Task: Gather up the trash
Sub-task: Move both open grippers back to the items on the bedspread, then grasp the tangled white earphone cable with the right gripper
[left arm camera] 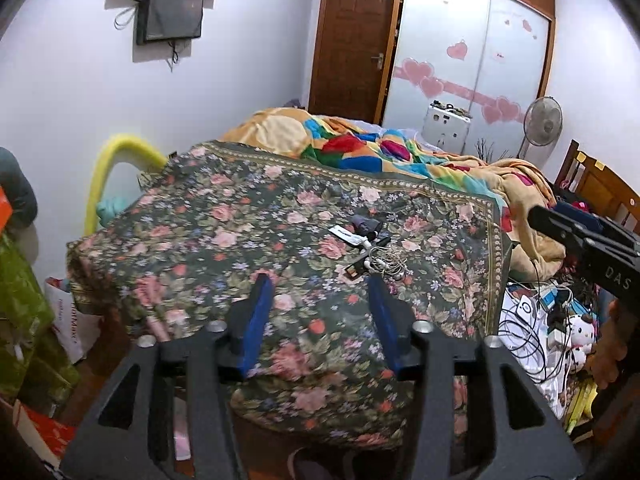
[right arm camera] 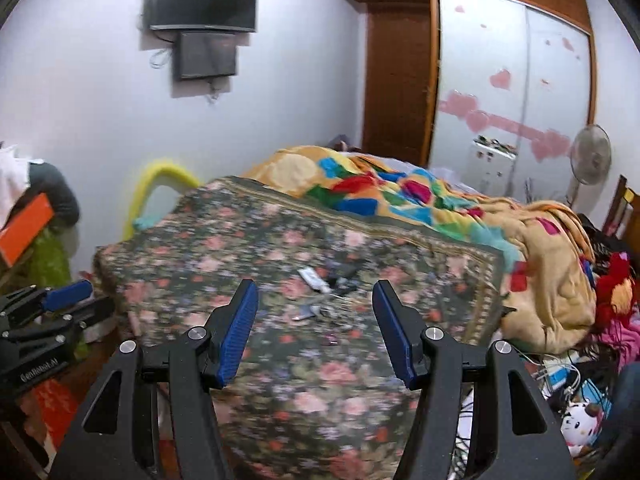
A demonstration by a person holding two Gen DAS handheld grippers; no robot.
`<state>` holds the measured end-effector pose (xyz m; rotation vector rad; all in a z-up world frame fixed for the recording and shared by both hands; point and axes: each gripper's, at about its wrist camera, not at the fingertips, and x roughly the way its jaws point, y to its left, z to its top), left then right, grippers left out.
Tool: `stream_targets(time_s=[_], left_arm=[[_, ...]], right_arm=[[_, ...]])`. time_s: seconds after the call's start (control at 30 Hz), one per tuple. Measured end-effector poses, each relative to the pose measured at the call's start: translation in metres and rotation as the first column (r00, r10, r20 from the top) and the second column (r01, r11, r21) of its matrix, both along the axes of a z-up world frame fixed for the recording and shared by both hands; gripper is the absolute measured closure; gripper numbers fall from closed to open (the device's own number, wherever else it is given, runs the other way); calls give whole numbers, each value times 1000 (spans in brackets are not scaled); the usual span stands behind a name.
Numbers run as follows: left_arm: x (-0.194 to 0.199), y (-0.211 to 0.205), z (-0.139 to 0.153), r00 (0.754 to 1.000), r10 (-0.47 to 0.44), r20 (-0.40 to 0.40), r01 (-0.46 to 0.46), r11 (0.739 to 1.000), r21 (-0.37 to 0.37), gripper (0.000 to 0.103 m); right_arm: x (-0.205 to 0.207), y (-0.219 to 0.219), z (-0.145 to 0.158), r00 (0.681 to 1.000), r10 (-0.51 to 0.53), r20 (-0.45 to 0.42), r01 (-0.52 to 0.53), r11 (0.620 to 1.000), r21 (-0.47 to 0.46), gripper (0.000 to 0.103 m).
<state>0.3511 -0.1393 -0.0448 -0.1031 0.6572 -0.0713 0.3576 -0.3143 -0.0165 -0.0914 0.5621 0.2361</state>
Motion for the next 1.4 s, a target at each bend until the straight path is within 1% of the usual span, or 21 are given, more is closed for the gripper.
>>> stream_targets(time_s=[0.03, 0.07, 0.17, 0.3, 0.43, 0.57, 0.63, 0.77, 0.83, 0.9, 0.93, 0.97, 1.03, 1.07, 1.1, 1.13, 1.17, 1.2, 1.23, 1.33, 1.4], left_arm=[[5, -3, -2, 1000, 1, -2, -1, 1000, -3, 38], [13, -6, -7, 1000, 0, 2, 0, 1000, -9, 38], [36, -12, -21, 1000, -12, 0, 12, 1000, -16, 35], [71, -20, -46, 999, -19, -51, 18, 1000, -21, 35], [103, -23, -77, 995, -20, -101, 19, 1000, -9, 35], [127, -24, -110, 988, -22, -150, 23, 1000, 2, 35], [137, -23, -125, 984, -24, -175, 25, 1000, 4, 35], [156, -20, -155, 974, -26, -225, 27, 1000, 0, 35], [163, -19, -167, 969, -27, -246, 26, 1000, -6, 35], [168, -18, -175, 966, -32, -258, 29, 999, -17, 35], [170, -17, -177, 965, -34, -261, 30, 999, -21, 35], [173, -17, -181, 964, -39, -263, 33, 999, -27, 35], [179, -18, -185, 963, -53, -266, 44, 998, -39, 35], [182, -20, -186, 962, -56, -267, 47, 998, -40, 35], [185, -21, -188, 961, -59, -269, 50, 998, -40, 35], [188, -22, -189, 961, -65, -270, 55, 998, -42, 35], [192, -24, -190, 960, -73, -270, 62, 997, -48, 35], [195, -26, -190, 960, -80, -269, 68, 996, -53, 35], [198, -28, -191, 959, -88, -268, 74, 995, -60, 35], [209, -37, -194, 954, -123, -272, 107, 991, -75, 35], [220, -46, -198, 948, -149, -281, 131, 988, -80, 35]], right_arm=[[4, -6, -2, 1000, -8, -9, 8, 1000, 0, 38], [12, -14, -6, 1000, -21, -21, 21, 1000, 1, 30], [31, -30, -20, 998, -53, -41, 53, 999, -3, 18], [59, -41, -45, 994, -53, -99, 51, 999, -19, 17], [92, -42, -78, 982, -28, -186, 31, 999, 13, 17], [128, -34, -120, 950, 26, -311, -3, 997, 71, 17], [144, -31, -137, 934, 40, -355, -5, 995, 99, 17], [184, -25, -176, 893, 43, -447, 31, 987, 157, 17], [199, -24, -190, 879, 38, -476, 51, 984, 172, 17], [215, -24, -204, 862, 9, -507, 89, 981, 170, 17], [222, -25, -212, 849, -13, -528, 120, 978, 169, 20], [227, -26, -215, 842, -16, -540, 135, 974, 181, 27], [233, -27, -222, 825, 14, -565, 142, 962, 231, 35], [235, -27, -224, 819, 28, -573, 142, 958, 251, 45], [235, -27, -225, 818, 32, -574, 142, 957, 254, 51], [235, -25, -225, 819, 33, -573, 132, 961, 244, 62], [234, -24, -225, 820, 36, -571, 120, 965, 234, 81], [234, -21, -226, 820, 38, -571, 108, 970, 220, 89], [232, -20, -225, 820, 45, -570, 92, 973, 210, 93], [223, -22, -219, 836, 73, -543, 63, 971, 229, 94], [215, -27, -211, 856, 66, -513, 53, 975, 215, 95]])
